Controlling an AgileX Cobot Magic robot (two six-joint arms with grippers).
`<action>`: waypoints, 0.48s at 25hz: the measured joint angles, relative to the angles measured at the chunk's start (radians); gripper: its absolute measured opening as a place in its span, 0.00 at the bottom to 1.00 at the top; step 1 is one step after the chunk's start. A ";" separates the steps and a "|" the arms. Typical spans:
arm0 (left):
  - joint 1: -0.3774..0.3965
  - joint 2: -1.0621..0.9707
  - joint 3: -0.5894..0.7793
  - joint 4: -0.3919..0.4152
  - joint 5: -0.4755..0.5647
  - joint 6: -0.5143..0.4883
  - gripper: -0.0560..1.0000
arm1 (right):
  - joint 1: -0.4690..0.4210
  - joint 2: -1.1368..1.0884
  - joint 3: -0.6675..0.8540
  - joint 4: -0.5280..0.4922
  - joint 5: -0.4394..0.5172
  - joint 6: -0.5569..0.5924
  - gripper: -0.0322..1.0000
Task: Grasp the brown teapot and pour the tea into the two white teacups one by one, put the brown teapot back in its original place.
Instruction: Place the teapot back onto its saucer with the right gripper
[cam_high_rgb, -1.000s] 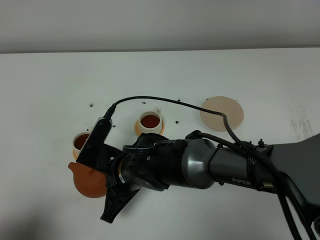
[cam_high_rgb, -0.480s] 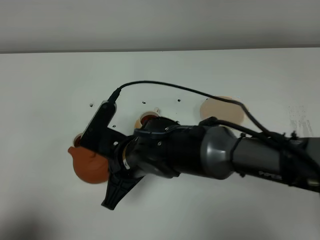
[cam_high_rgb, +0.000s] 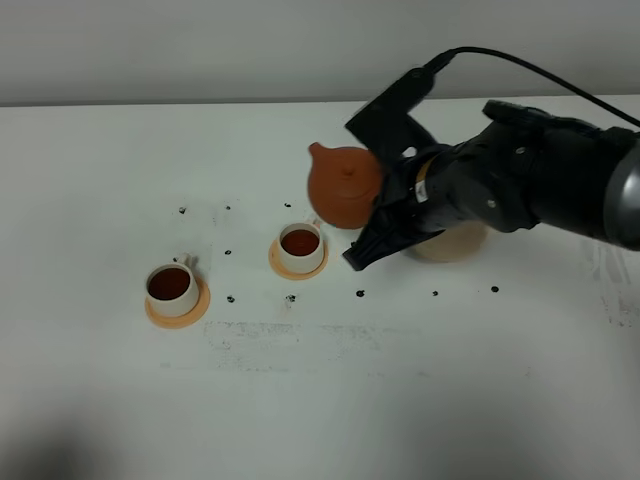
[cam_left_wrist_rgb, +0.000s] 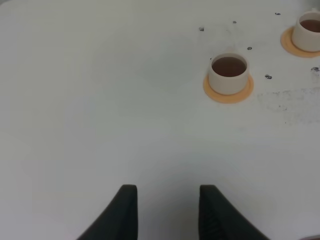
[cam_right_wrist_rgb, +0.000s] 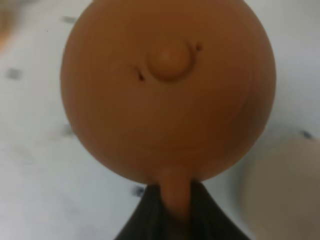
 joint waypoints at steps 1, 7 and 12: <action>0.000 0.000 0.000 0.000 0.000 0.000 0.34 | -0.029 0.000 0.005 0.000 0.001 0.003 0.11; 0.000 0.000 0.000 0.000 0.000 0.000 0.34 | -0.150 0.029 0.010 -0.008 -0.001 0.023 0.11; 0.000 0.000 0.000 0.000 0.000 0.000 0.34 | -0.190 0.082 0.010 -0.007 -0.001 0.024 0.11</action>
